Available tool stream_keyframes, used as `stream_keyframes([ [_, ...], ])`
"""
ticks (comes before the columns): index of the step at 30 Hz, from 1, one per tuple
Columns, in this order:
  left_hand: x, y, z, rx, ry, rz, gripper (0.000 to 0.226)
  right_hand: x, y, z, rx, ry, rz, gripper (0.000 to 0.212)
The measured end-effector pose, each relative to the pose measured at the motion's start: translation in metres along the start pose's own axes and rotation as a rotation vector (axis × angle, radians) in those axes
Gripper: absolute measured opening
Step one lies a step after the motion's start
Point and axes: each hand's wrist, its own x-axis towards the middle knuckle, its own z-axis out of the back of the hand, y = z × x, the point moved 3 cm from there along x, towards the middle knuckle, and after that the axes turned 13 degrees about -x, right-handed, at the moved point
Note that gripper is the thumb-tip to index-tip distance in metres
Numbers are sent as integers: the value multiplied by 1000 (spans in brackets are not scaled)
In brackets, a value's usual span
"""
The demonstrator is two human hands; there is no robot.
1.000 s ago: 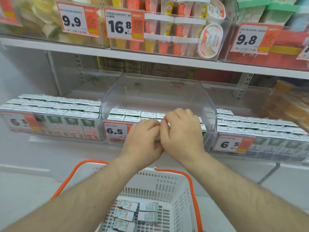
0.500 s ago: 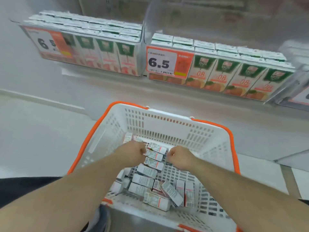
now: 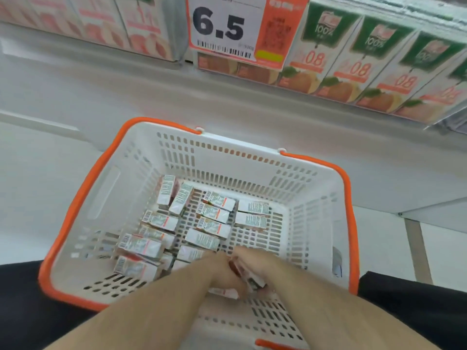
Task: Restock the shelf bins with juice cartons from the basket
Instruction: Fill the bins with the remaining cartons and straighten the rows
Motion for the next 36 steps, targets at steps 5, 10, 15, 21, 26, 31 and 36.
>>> stream_keyframes([
  [5,-53,-14,33,-442,-12,-39,51,-11,-15,28,438,74,-9,42],
  [10,-92,-15,82,-1087,-15,-91,29,-41,-1,58,634,238,176,57],
  [15,-149,-37,131,-1321,-83,-287,40,-107,39,80,736,300,377,62],
  [21,-229,-59,167,-1243,-136,-455,30,-176,70,97,752,265,547,80],
  [26,-285,-74,190,-1146,-272,-581,27,-236,86,98,490,263,739,28],
  [31,-324,-88,204,-1022,-356,-756,23,-267,109,115,338,10,787,30],
  [36,-344,-76,217,-711,-533,-865,37,-310,137,132,-98,-568,814,22],
])
